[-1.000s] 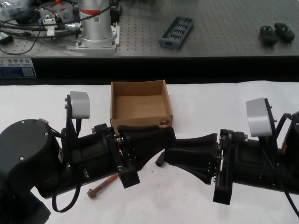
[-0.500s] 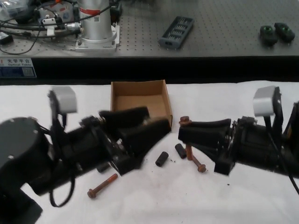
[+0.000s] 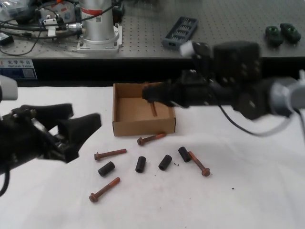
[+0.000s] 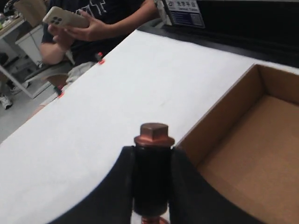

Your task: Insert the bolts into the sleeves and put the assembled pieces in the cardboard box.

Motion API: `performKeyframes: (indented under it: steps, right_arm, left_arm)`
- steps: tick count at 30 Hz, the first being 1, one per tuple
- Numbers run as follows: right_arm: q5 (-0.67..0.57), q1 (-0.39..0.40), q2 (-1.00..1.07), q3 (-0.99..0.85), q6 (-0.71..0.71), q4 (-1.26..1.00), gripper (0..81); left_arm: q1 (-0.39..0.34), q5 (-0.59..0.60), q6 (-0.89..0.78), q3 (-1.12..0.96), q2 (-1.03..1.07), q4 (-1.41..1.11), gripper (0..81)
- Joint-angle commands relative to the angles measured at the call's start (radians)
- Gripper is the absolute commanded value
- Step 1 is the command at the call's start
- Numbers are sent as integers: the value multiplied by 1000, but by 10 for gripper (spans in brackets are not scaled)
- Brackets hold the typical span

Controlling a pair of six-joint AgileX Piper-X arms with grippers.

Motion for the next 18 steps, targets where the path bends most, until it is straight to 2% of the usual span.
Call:
performKeyframes:
  steps: [1, 6, 11, 16, 18]
  right_arm:
    - [83, -5, 104, -212, -8, 185, 43]
    - [260, 2, 206, -401, -23, 364, 43]
    - [394, 9, 243, -473, -53, 410, 43]
    - [386, 9, 254, -485, -58, 413, 42]
    - [346, 9, 254, -485, -72, 427, 6]
  left_arm:
    - [11, -35, 108, 0, -76, 177, 489]
    - [11, -55, 113, 0, -142, 320, 436]
    - [11, -63, 113, 0, -173, 382, 431]
    - [11, -63, 113, 0, -178, 376, 431]
    - [11, -63, 113, 0, -178, 375, 431]
